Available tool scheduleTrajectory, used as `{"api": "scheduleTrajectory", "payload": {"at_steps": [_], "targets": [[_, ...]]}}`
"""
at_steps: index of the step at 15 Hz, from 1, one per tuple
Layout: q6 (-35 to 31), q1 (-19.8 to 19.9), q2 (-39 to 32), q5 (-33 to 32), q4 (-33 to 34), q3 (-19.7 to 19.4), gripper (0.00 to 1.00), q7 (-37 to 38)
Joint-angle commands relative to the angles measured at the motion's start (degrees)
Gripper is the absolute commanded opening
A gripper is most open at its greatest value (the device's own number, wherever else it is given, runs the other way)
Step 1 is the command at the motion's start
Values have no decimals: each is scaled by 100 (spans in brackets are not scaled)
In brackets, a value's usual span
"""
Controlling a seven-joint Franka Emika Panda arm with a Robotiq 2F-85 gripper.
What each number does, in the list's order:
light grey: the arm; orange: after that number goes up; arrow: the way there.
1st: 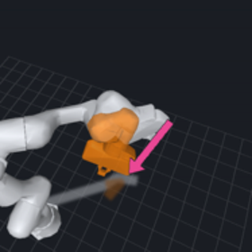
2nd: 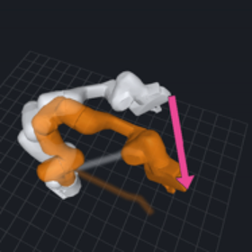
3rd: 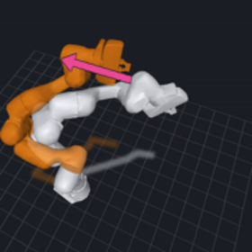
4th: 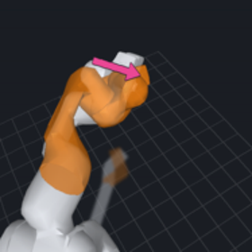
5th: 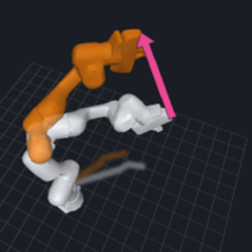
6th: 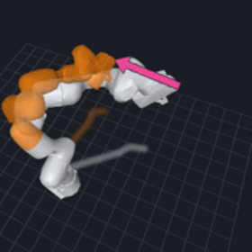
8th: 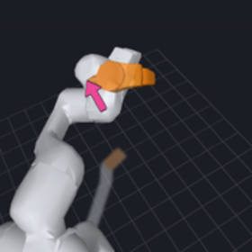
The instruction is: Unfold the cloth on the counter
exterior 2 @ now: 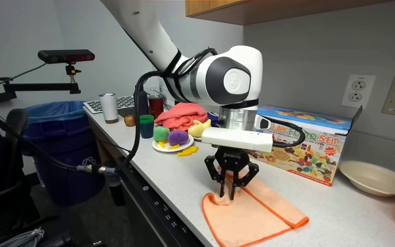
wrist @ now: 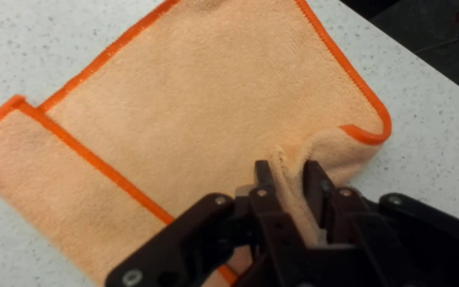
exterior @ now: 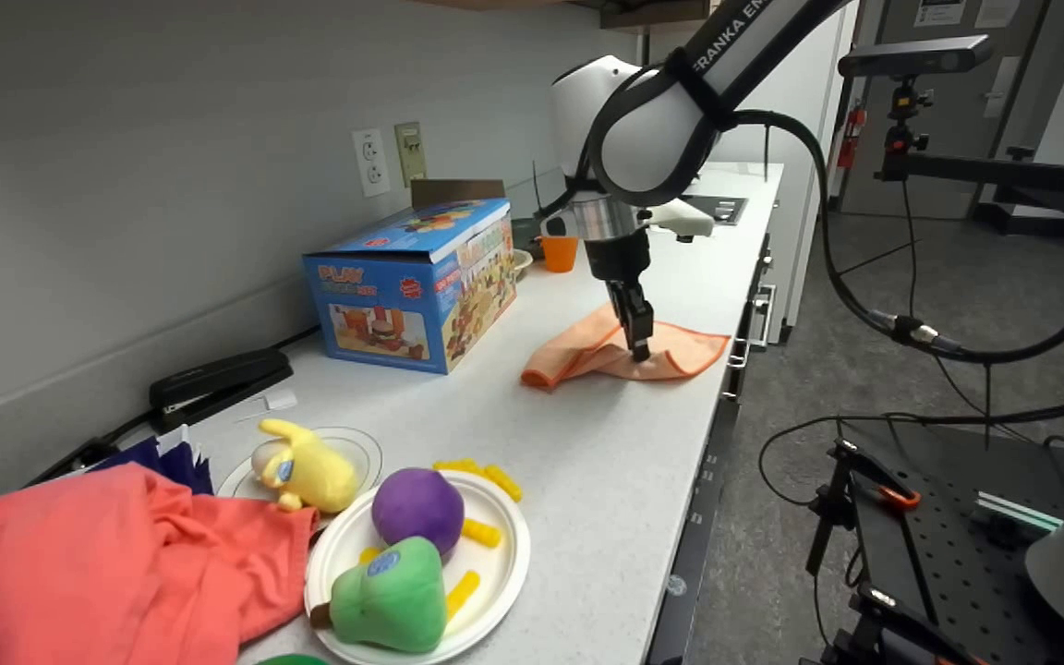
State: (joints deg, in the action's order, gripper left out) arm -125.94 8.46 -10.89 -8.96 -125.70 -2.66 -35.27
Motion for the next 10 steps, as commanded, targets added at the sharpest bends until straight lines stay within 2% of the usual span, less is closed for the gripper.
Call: {"api": "scheduleTrajectory", "payload": {"at_steps": [1, 6, 7, 8, 10], "targets": [[51, -66, 109, -182, 25, -57, 58, 195], [105, -18, -78, 140, 199, -25, 97, 246], [113, -17, -133, 219, 245, -15, 100, 281], [122, -19, -196, 316, 295, -1, 95, 314], [160, -21, -291, 503, 386, 38, 70, 347]]}}
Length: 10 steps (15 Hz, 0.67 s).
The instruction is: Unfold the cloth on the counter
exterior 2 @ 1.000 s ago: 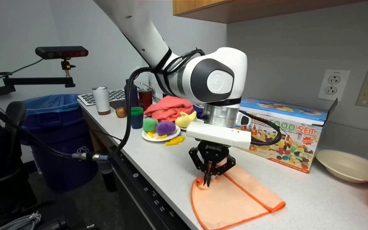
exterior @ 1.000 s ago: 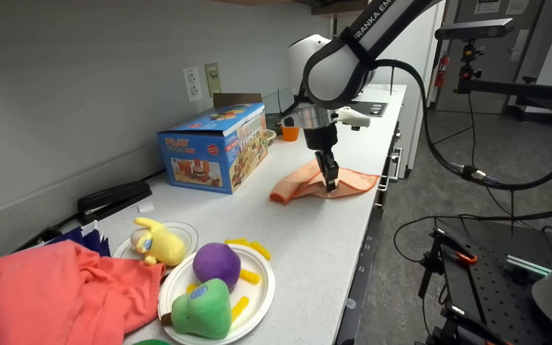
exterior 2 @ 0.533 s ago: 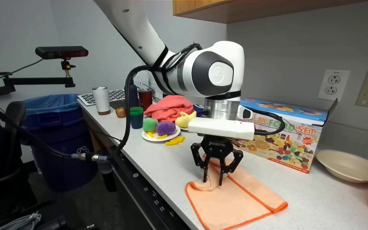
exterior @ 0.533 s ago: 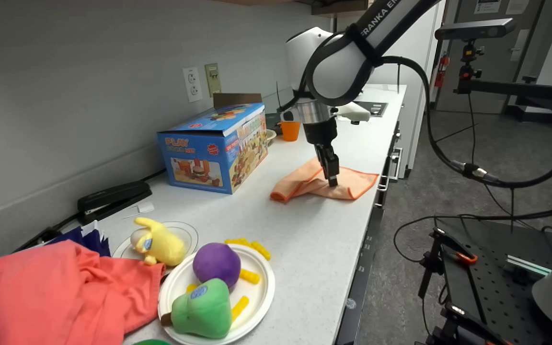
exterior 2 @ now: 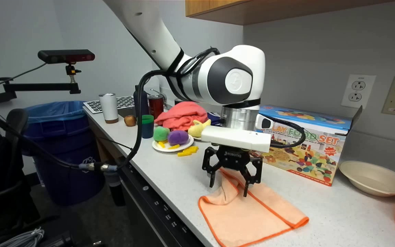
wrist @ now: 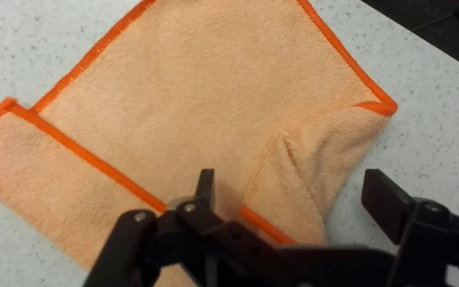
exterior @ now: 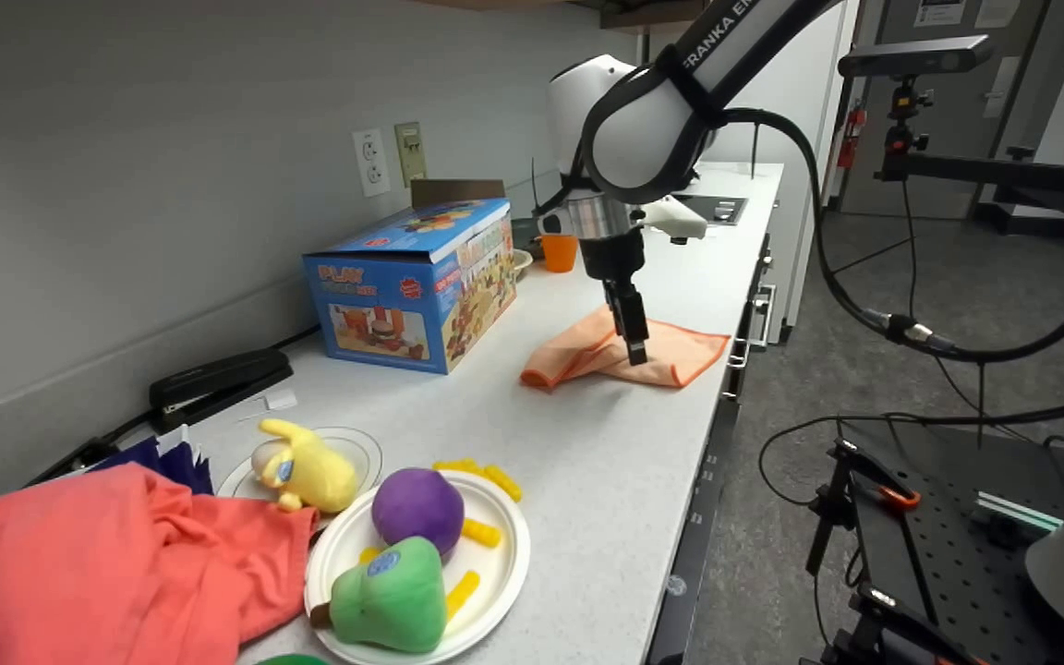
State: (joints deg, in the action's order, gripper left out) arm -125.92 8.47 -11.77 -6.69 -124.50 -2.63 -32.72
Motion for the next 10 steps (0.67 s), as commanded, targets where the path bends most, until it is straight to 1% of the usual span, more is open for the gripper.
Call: {"api": "scheduleTrajectory", "payload": {"at_steps": [1, 2, 3, 5, 9, 10], "targets": [[160, -22, -241, 349, 302, 53, 68, 94], [164, -25, -265, 397, 333, 71, 61, 90], [156, -21, -288, 424, 358, 83, 52, 83], [184, -4, -312, 450, 417, 82, 36, 90], [213, 20, -299, 418, 492, 39, 7, 100], [233, 19, -276, 394, 503, 32, 1, 91]]}}
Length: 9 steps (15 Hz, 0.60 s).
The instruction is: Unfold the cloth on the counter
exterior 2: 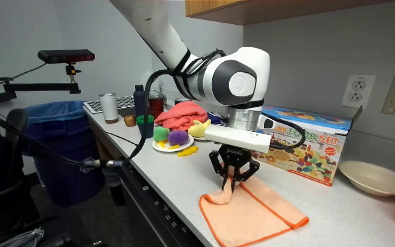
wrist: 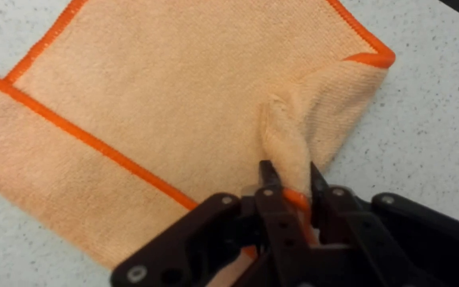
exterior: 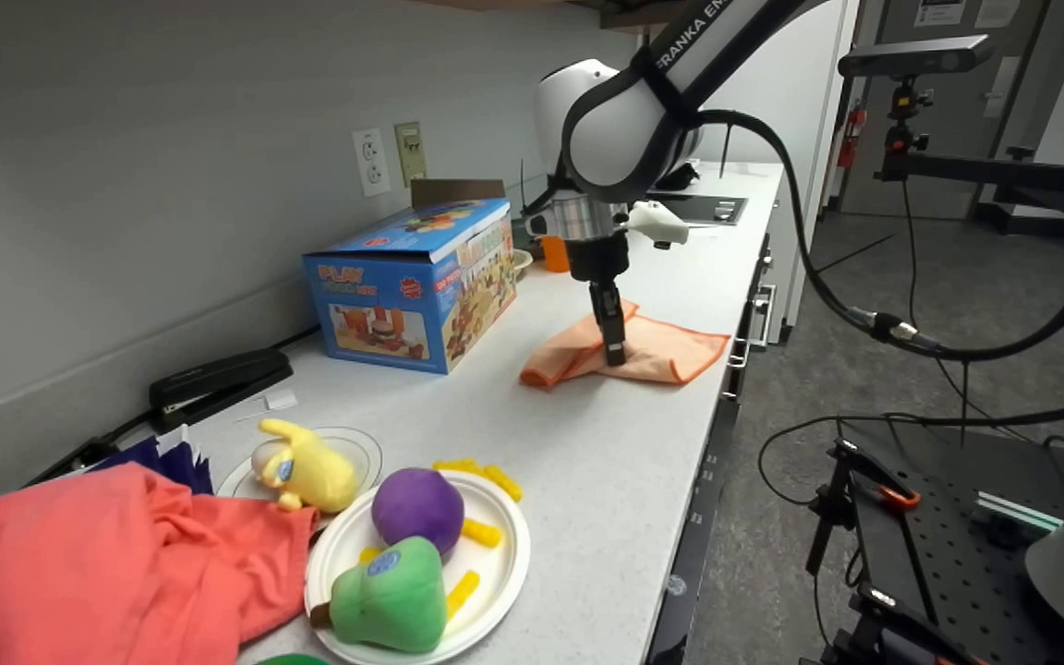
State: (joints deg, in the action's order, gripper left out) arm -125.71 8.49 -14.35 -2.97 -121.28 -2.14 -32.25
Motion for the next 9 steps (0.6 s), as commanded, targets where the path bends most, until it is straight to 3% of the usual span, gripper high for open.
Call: {"api": "scheduleTrajectory", "payload": {"at_steps": [1, 5, 9], "targets": [[220, 14, 3, 10, 189, -23, 0, 47], [-140, -136, 391, -538, 15, -113, 1, 538], [558, -310, 961, -1103, -103, -14, 1, 876]]}}
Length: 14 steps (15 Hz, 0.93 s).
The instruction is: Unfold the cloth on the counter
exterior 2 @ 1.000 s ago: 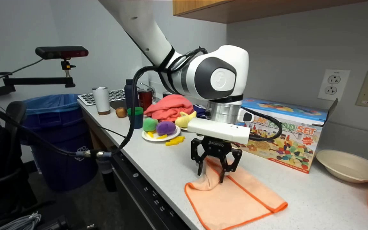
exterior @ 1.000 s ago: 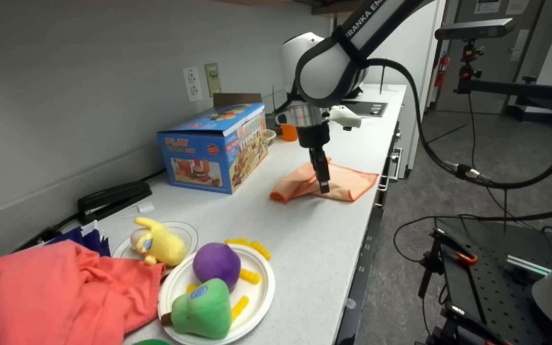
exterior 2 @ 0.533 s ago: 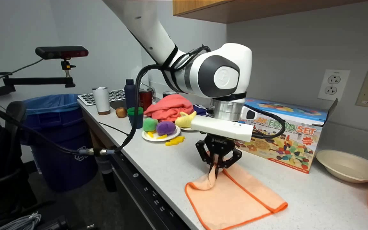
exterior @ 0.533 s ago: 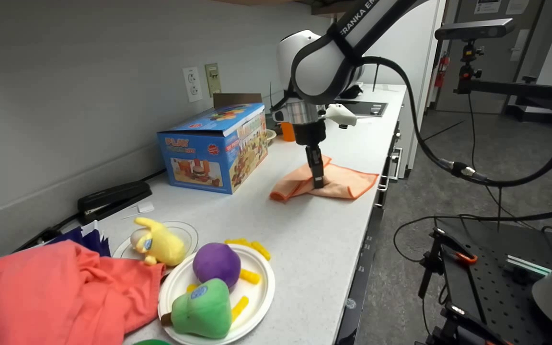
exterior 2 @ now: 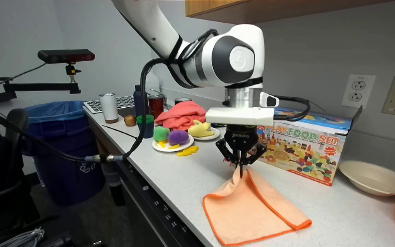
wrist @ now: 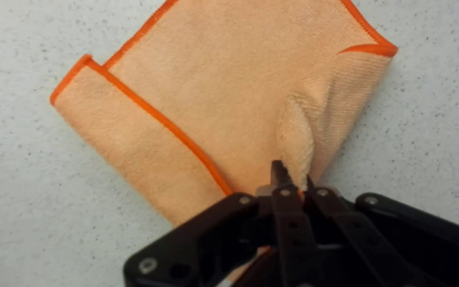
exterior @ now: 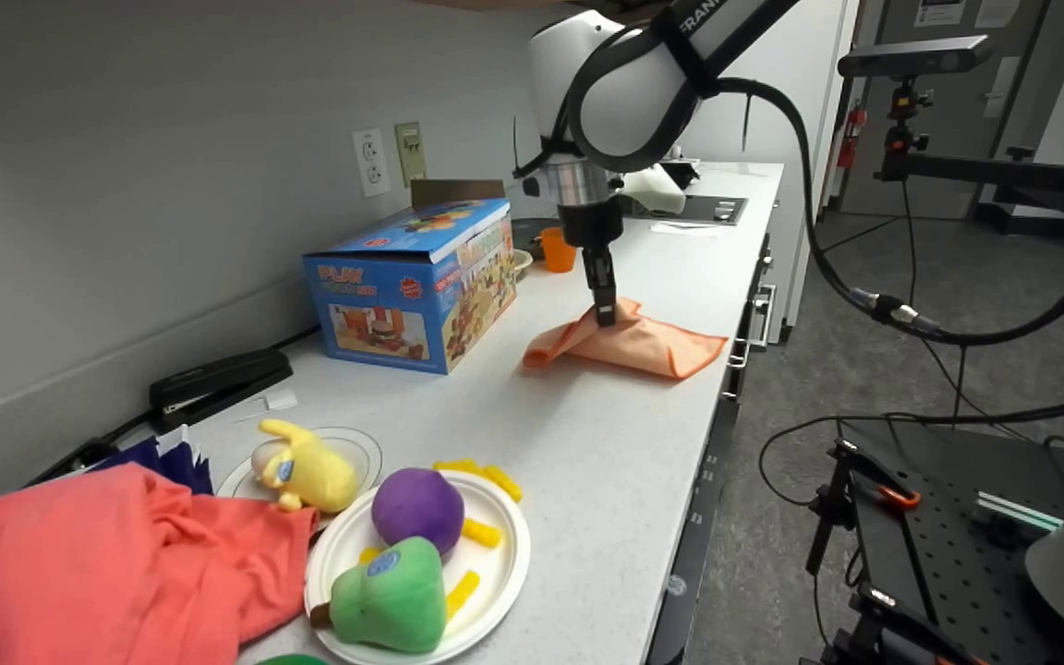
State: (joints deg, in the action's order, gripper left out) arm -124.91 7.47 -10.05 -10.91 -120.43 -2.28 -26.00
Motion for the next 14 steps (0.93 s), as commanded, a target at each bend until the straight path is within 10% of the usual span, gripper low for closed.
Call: {"api": "scheduleTrajectory", "payload": {"at_steps": [1, 6, 7, 14], "targets": [[642, -271, 638, -470, -189, 13, 1, 376], [2171, -511, 756, -213, 49, 183, 4, 227], [2485, -547, 722, -125, 110, 217, 29, 192], [3570, -561, 589, 293, 332, 261, 73, 58]]}}
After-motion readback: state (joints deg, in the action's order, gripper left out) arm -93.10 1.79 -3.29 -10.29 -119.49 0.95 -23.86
